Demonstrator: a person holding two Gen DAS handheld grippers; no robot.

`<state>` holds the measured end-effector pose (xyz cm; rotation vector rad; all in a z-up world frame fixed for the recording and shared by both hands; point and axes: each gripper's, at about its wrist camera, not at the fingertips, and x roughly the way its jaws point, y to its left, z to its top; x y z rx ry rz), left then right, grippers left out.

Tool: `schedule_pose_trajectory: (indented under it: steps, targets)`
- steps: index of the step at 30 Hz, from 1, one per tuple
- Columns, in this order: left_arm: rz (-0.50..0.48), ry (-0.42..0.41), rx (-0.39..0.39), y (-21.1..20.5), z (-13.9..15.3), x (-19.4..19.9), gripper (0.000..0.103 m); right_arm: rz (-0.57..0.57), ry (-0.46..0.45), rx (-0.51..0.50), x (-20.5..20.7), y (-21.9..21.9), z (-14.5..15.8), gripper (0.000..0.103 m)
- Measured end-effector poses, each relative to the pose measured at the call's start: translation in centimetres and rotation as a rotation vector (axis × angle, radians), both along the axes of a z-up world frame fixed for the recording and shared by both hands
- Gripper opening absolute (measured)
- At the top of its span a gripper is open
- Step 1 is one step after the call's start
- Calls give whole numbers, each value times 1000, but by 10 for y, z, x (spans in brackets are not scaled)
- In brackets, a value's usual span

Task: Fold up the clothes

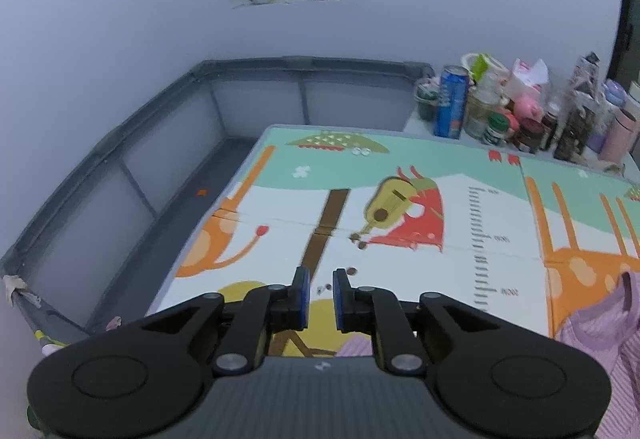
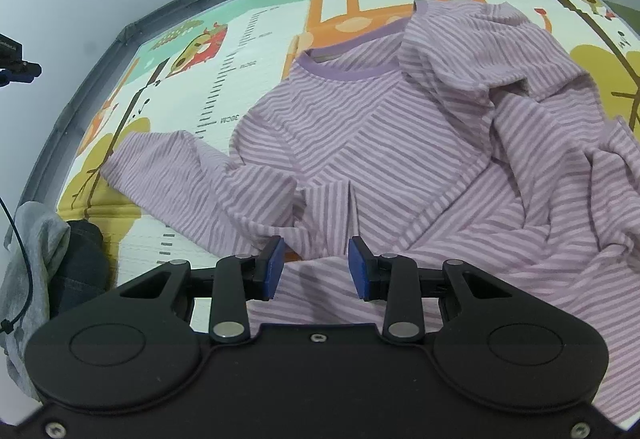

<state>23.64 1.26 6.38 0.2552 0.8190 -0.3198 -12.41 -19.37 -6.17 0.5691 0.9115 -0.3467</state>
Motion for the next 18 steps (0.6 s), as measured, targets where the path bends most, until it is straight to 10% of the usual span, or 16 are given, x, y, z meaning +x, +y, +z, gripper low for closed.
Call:
schedule_pose_trajectory:
  steps: [18]
  targets:
    - [-277,44,-7,-74,-7,-92,67,-69,-2,-39,-16,-10,14,36]
